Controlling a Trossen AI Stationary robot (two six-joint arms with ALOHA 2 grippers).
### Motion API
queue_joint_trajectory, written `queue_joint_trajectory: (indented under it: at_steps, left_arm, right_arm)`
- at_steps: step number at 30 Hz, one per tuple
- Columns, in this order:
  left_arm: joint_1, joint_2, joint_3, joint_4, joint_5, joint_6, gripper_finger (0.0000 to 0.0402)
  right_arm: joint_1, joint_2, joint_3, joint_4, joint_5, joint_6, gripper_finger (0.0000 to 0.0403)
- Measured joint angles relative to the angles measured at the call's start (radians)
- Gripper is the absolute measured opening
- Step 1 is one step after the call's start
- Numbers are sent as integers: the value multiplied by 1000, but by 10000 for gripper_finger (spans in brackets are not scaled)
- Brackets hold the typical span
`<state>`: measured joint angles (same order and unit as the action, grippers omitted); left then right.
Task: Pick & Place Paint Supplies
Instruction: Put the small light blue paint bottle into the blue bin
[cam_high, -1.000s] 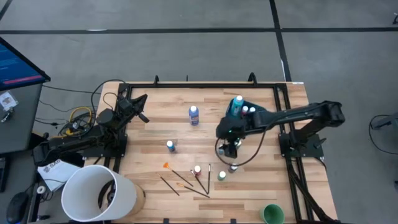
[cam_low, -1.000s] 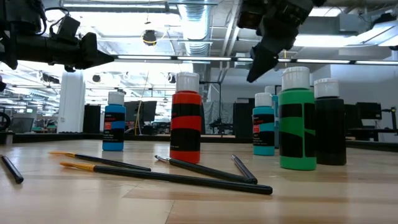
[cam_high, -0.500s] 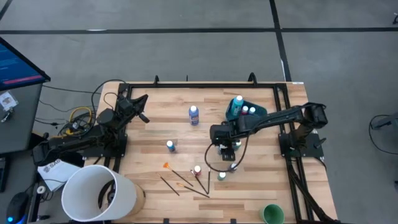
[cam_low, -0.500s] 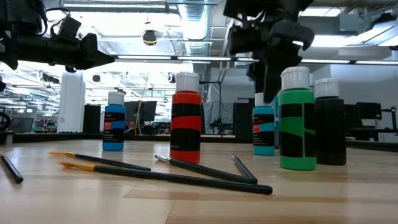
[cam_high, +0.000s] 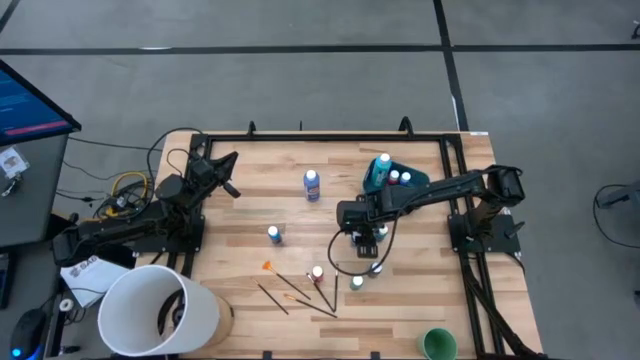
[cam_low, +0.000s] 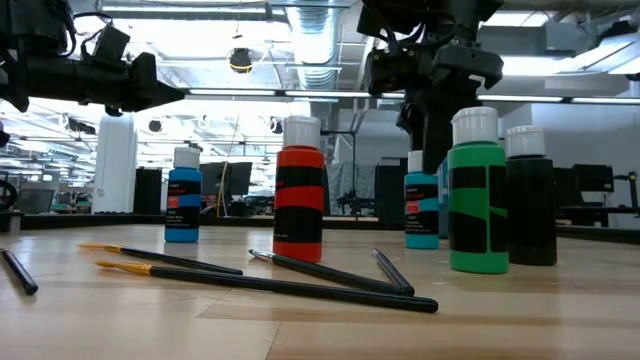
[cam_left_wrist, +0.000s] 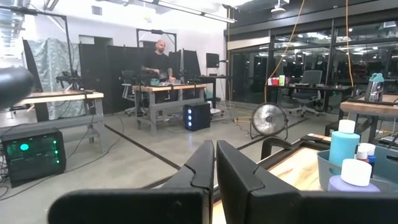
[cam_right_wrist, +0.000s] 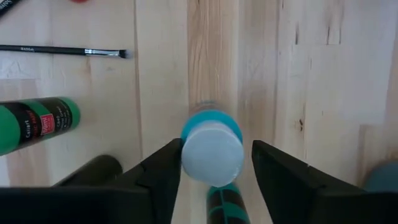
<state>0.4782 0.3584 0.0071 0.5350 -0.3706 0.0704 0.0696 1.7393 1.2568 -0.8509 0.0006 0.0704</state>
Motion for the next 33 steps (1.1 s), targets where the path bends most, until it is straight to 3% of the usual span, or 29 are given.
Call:
queue_joint_trajectory:
  at_steps: [7, 13, 15, 20, 23, 27, 33]
  left_arm:
    - [0, 0, 0, 6, -1, 0, 8]
    - [0, 0, 0, 6, -4, 0, 8]
    - [0, 0, 0, 6, -4, 0, 8]
    - [0, 0, 0, 6, -4, 0, 8]
    - [0, 0, 0, 6, -4, 0, 8]
    - [0, 0, 0, 6, -3, 0, 8]
    - [0, 0, 0, 6, -3, 0, 8]
  right_arm:
    - [1, -1, 0, 2, 1, -19, 104]
    - [1, -2, 0, 1, 1, -26, 104]
    - [1, -1, 0, 1, 1, -26, 122]
    - [1, -1, -1, 5, 0, -20, 235]
    - [-1, 0, -1, 17, 0, -10, 278]
    - [-1, 0, 19, 14, 0, -10, 289]
    - [-1, 0, 51, -17, 0, -9, 260]
